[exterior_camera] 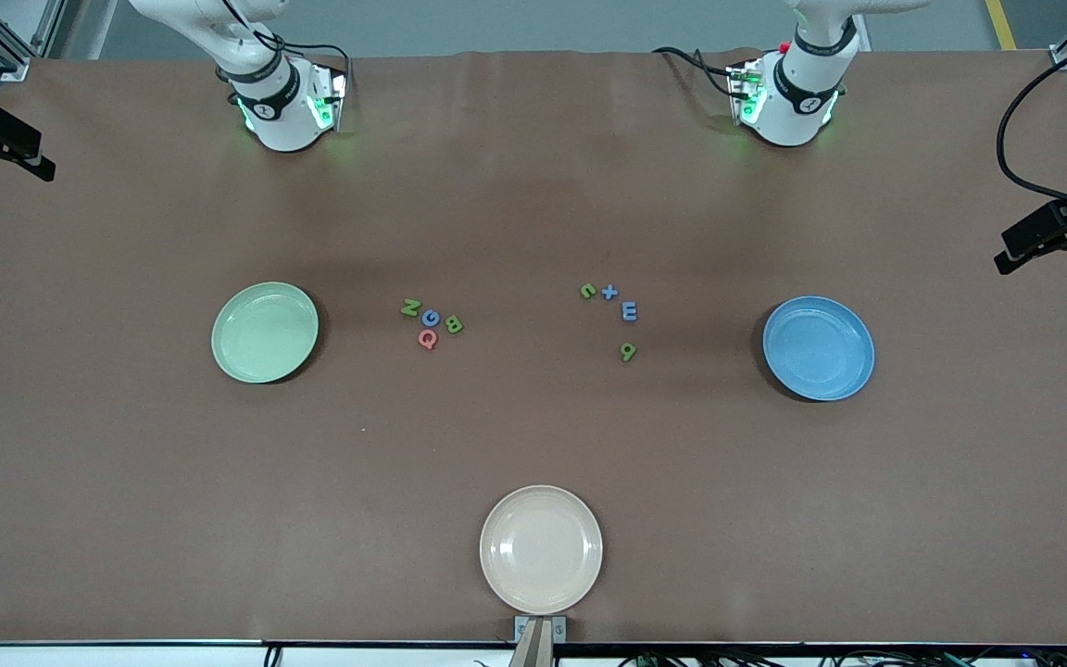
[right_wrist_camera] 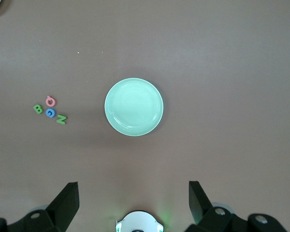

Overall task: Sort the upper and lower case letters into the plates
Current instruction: 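Move the right gripper and the left gripper toward the letter clusters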

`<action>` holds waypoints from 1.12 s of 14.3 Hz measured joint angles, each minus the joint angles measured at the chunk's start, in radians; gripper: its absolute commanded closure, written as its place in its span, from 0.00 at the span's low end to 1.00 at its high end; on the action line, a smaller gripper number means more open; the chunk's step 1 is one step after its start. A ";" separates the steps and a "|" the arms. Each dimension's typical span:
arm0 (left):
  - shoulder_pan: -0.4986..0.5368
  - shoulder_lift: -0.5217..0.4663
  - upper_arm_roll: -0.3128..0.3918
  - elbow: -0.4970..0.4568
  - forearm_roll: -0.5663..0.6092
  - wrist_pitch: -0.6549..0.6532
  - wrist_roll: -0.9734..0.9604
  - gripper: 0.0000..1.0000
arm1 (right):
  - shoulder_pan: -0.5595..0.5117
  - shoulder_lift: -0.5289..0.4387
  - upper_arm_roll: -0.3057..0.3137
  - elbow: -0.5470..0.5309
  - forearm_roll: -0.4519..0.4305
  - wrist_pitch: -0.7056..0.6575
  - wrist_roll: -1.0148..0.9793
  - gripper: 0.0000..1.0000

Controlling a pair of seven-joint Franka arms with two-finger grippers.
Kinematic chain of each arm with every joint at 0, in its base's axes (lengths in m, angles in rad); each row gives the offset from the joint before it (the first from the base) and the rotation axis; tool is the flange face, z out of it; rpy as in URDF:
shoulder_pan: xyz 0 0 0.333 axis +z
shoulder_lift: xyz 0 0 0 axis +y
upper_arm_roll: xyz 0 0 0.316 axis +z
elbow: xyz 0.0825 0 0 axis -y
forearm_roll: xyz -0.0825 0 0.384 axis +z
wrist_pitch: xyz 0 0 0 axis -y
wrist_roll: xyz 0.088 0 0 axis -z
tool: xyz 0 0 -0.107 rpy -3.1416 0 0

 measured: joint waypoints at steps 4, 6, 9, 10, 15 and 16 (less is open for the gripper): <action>0.000 0.000 0.000 0.000 0.000 0.000 0.000 0.00 | 0.000 0.000 0.000 0.000 -0.001 0.000 0.000 0.00; 0.000 0.000 0.000 0.000 0.000 0.000 0.000 0.00 | 0.000 0.000 -0.001 0.000 -0.001 0.000 0.000 0.00; -0.002 0.000 -0.002 0.000 0.000 -0.005 0.001 0.00 | 0.000 0.000 -0.001 0.004 -0.002 0.000 0.000 0.00; -0.007 0.002 -0.008 -0.002 -0.002 -0.010 0.001 0.00 | 0.000 0.000 -0.002 0.009 -0.002 0.000 0.000 0.00; -0.025 0.075 -0.117 -0.045 -0.074 -0.018 -0.008 0.00 | 0.000 0.000 -0.003 0.017 -0.004 0.000 0.000 0.00; -0.026 0.105 -0.141 -0.050 -0.083 -0.016 -0.013 0.00 | 0.000 0.001 -0.003 0.017 -0.004 0.000 0.000 0.00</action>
